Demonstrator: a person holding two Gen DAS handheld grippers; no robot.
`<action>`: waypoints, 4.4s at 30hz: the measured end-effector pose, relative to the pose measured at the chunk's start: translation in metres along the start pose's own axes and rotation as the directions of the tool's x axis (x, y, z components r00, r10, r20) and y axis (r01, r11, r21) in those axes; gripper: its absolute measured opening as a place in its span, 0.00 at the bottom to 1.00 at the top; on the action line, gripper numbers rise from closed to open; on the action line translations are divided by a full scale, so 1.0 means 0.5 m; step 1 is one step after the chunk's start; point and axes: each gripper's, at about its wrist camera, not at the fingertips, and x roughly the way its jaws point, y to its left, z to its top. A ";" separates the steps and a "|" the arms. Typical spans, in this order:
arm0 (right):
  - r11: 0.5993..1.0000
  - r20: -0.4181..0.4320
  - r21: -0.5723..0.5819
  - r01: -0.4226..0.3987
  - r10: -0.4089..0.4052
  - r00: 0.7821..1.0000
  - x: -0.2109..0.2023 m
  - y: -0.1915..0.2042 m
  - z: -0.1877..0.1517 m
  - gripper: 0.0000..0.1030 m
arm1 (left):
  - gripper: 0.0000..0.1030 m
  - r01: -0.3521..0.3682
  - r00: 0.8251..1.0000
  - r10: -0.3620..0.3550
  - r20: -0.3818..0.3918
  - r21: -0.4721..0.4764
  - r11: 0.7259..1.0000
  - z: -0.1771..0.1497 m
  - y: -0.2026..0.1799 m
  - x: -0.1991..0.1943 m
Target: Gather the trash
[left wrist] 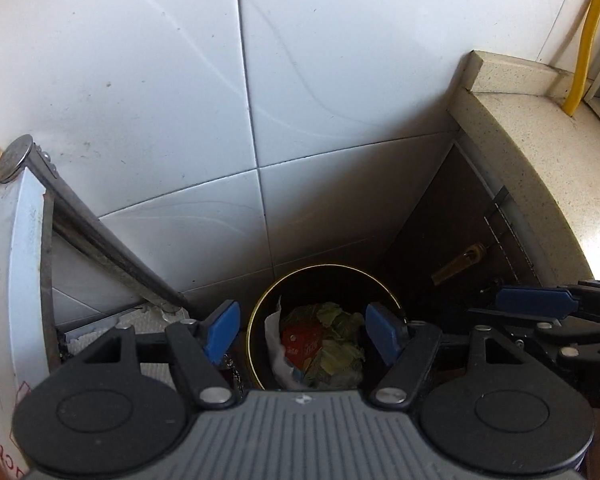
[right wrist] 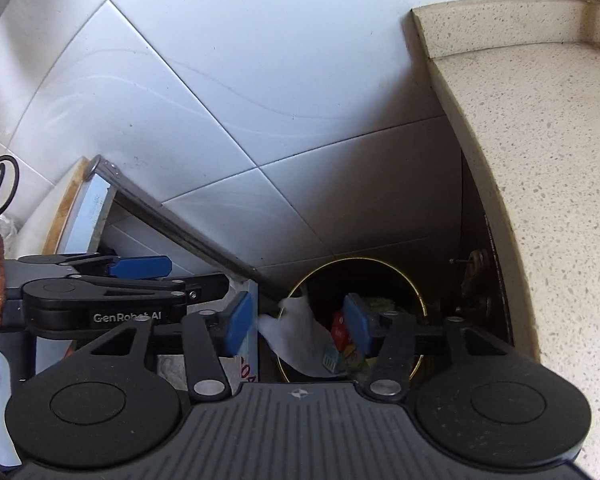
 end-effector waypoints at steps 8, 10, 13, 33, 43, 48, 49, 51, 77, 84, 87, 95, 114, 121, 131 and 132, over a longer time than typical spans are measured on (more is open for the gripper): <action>0.999 0.093 0.007 0.035 -0.035 0.995 -0.059 0.013 -0.011 0.62 | 0.66 0.018 0.999 -0.017 0.046 -0.017 1.000 -0.012 -0.010 -0.049; 0.999 0.120 0.006 0.053 -0.053 0.991 -0.074 0.018 -0.014 0.66 | 0.66 0.021 0.997 -0.018 0.072 -0.035 0.999 -0.018 -0.001 -0.067; 0.997 0.155 0.001 0.076 -0.075 0.985 -0.096 0.025 -0.018 0.67 | 0.66 0.026 0.993 -0.020 0.112 -0.052 0.998 -0.027 0.009 -0.096; 0.978 0.293 0.038 0.204 -0.206 0.934 -0.173 0.081 -0.078 0.83 | 0.76 0.001 0.969 0.009 0.247 -0.040 0.999 -0.098 0.021 -0.203; 0.987 0.284 0.004 0.160 -0.154 0.946 -0.195 0.085 -0.082 0.84 | 0.83 0.024 0.951 0.008 0.310 -0.098 0.995 -0.131 0.010 -0.253; 0.990 0.296 -0.010 0.142 -0.133 0.946 -0.233 0.075 -0.089 0.85 | 0.91 -0.029 0.926 0.068 0.372 -0.109 0.994 -0.148 -0.018 -0.287; 0.990 0.299 -0.015 0.137 -0.126 0.946 -0.239 0.075 -0.091 0.85 | 0.93 -0.013 0.925 0.053 0.376 -0.108 0.994 -0.151 -0.023 -0.292; 0.991 0.301 -0.025 0.133 -0.120 0.946 -0.248 0.074 -0.096 0.85 | 0.93 -0.023 0.925 0.066 0.373 -0.117 0.993 -0.155 -0.033 -0.295; 0.990 0.210 -0.055 0.132 -0.117 0.971 -0.246 0.045 -0.161 0.88 | 0.92 -0.072 0.982 0.106 0.154 -0.210 0.975 -0.227 -0.092 -0.249; 0.982 0.192 -0.046 0.181 -0.169 0.967 -0.234 0.031 -0.165 0.88 | 0.92 -0.100 0.977 0.139 0.164 -0.227 0.969 -0.233 -0.094 -0.246; 0.981 0.188 -0.042 0.188 -0.177 0.966 -0.230 0.032 -0.168 0.88 | 0.92 -0.113 0.976 0.151 0.157 -0.223 0.968 -0.235 -0.095 -0.241; 0.977 0.127 -0.039 0.212 -0.205 0.970 -0.204 0.025 -0.184 0.89 | 0.90 -0.129 0.986 0.150 0.079 -0.219 0.967 -0.250 -0.095 -0.209; 0.975 0.024 -0.036 0.218 -0.217 0.976 -0.167 0.009 -0.221 0.89 | 0.87 -0.129 0.992 0.128 -0.020 -0.220 0.967 -0.289 -0.095 -0.157; 0.973 -0.007 -0.044 0.228 -0.228 0.974 -0.152 0.011 -0.231 0.89 | 0.82 -0.139 0.990 0.135 -0.036 -0.201 0.970 -0.298 -0.099 -0.147; 0.972 -0.016 -0.051 0.231 -0.232 0.973 -0.148 0.011 -0.234 0.89 | 0.82 -0.139 0.990 0.132 -0.046 -0.203 0.969 -0.303 -0.097 -0.144; 0.972 -0.017 -0.052 0.231 -0.232 0.972 -0.148 0.011 -0.234 0.89 | 0.82 -0.139 0.990 0.133 -0.046 -0.204 0.969 -0.304 -0.096 -0.143</action>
